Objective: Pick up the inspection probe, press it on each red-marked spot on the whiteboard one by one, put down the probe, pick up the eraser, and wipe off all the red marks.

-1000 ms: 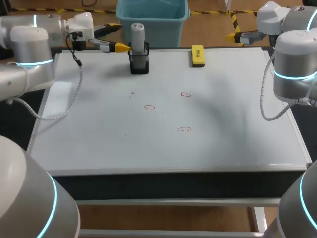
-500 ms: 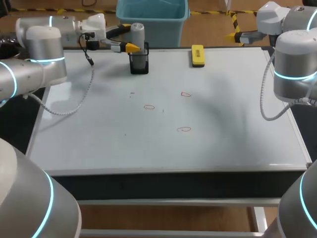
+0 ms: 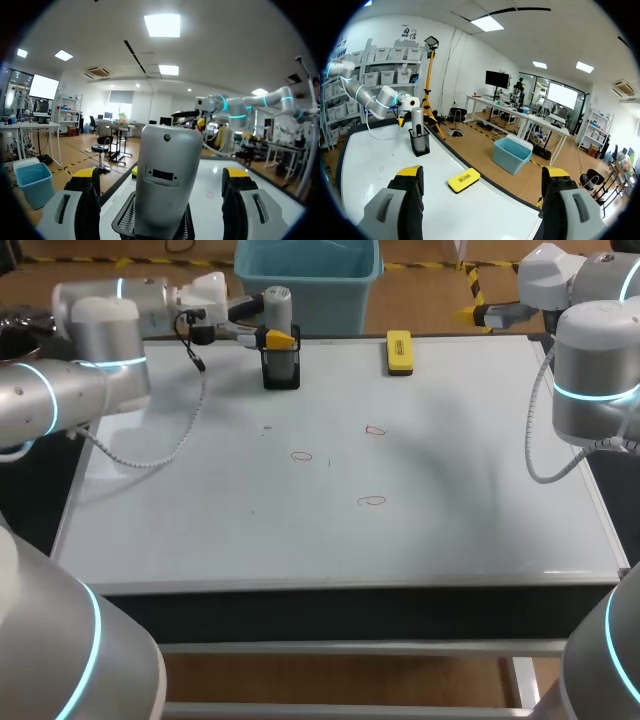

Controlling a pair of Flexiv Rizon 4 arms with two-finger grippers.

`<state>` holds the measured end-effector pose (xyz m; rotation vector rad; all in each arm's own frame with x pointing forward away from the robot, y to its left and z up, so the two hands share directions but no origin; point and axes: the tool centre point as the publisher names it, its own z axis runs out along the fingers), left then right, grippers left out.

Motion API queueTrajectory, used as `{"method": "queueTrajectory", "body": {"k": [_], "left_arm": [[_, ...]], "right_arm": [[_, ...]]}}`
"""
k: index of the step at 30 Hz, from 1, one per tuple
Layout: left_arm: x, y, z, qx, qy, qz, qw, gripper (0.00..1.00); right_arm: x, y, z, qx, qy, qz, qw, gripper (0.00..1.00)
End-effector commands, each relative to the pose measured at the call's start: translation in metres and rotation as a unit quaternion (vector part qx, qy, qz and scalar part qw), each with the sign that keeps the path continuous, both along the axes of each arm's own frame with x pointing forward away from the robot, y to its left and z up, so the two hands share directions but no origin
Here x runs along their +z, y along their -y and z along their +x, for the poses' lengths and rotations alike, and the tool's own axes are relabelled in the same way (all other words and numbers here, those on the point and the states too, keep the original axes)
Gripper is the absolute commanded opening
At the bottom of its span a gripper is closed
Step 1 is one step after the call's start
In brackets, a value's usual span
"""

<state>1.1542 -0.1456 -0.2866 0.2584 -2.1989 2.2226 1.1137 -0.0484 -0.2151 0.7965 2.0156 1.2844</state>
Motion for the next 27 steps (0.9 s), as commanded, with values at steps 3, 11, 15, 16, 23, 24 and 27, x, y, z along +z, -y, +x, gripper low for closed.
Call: {"method": "queueTrajectory", "body": {"k": [3, 11, 15, 16, 23, 24, 27], "left_arm": [[0.001, 0.003, -0.002, 0.007, 0.003, 0.001, 1.0, 1.0], [0.003, 0.01, 0.0, 0.006, 0.006, 0.0, 1.0, 1.0], [0.003, 0.012, 0.001, 0.005, 0.007, 0.0, 1.0, 1.0], [0.003, 0.013, 0.001, 0.003, 0.006, 0.001, 1.0, 1.0], [0.004, 0.016, 0.002, 0.0, 0.004, 0.003, 1.0, 1.0], [0.004, 0.016, 0.002, 0.0, 0.005, 0.003, 1.0, 1.0], [0.004, 0.016, 0.002, 0.0, 0.005, 0.005, 1.0, 0.87]], "right_arm": [[0.0, 0.0, 0.0, 0.0, 0.0, 0.0, 1.0, 1.0], [0.0, 0.0, 0.0, 0.0, 0.0, 0.0, 1.0, 1.0], [0.0, 0.0, 0.0, 0.0, 0.0, 0.0, 1.0, 1.0], [0.0, 0.0, 0.0, 0.0, 0.0, 0.0, 1.0, 1.0], [0.0, 0.0, 0.0, 0.0, 0.0, 0.0, 1.0, 1.0], [0.0, 0.0, 0.0, 0.0, 0.0, 0.0, 1.0, 1.0], [0.0, 0.0, 0.0, 0.0, 0.0, 0.0, 1.0, 1.0]]}}
